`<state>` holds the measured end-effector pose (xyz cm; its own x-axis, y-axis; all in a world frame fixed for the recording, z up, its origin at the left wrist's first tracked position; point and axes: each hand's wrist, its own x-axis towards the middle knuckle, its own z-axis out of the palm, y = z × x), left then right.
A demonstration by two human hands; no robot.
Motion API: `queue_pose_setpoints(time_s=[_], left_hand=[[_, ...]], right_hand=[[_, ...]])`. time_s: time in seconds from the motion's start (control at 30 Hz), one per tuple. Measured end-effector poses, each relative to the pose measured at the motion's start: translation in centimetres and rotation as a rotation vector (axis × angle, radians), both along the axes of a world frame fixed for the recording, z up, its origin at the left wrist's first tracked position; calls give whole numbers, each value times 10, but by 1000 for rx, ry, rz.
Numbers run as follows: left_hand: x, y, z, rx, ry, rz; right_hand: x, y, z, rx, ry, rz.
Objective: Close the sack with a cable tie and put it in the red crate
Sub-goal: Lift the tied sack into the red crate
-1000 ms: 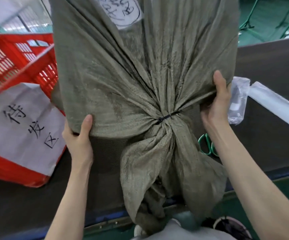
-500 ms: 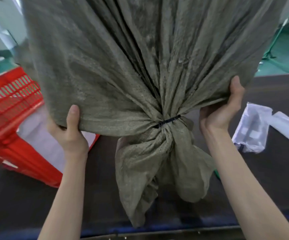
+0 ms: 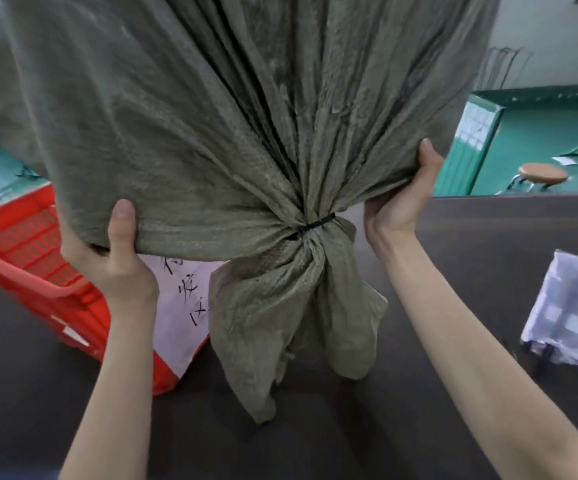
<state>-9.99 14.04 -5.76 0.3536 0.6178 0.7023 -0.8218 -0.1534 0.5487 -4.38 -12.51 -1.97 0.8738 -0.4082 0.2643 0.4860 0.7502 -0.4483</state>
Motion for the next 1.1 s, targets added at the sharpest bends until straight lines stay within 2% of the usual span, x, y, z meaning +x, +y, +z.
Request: queue_pose_setpoints(time_s=[0.17, 0.37, 0.53, 0.83, 0.97, 1.1], left_hand=[[11, 17, 5, 53, 34, 113], [13, 35, 7, 23, 106, 201], [0, 33, 19, 11, 278, 231], [-13, 4, 48, 16, 471, 301], [-5, 14, 58, 94, 471, 372], [4, 29, 58, 76, 543, 433]], right_hand=[[48, 32, 6, -32, -31, 66], [102, 71, 11, -143, 77, 173], [119, 95, 31, -261, 167, 234], [171, 122, 73, -666, 358, 229], [181, 136, 83, -773, 383, 226], [185, 156, 102, -932, 363, 180]])
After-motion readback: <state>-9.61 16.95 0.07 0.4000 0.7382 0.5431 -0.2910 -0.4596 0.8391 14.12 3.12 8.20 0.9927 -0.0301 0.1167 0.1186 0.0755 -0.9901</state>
